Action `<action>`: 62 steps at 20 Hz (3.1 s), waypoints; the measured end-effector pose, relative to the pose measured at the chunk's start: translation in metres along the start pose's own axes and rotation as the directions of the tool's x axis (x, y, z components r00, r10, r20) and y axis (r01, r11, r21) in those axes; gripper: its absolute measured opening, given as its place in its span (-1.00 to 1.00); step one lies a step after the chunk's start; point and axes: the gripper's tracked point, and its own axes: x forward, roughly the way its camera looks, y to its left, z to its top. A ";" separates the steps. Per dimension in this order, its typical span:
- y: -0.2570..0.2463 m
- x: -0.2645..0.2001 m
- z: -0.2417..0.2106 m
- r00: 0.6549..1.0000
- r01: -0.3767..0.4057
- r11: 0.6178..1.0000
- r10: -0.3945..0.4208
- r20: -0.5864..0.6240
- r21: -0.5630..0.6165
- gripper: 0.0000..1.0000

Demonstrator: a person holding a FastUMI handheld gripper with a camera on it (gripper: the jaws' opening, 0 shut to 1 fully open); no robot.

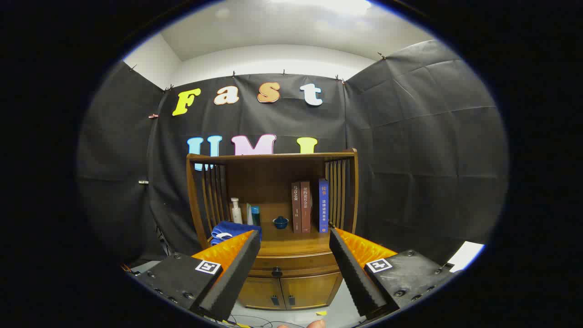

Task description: Pull open the drawer, take out the items inside it, and place them on the countertop above the cabinet.

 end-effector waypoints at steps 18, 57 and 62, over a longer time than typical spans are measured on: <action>0.007 -0.003 -0.006 1.000 0.002 1.000 -0.002 0.013 -0.002 0.99; 0.063 0.218 -0.350 0.973 -0.101 0.989 0.121 -0.196 0.110 0.61; 0.068 0.235 -0.358 0.969 -0.122 0.991 0.129 -0.211 0.047 0.04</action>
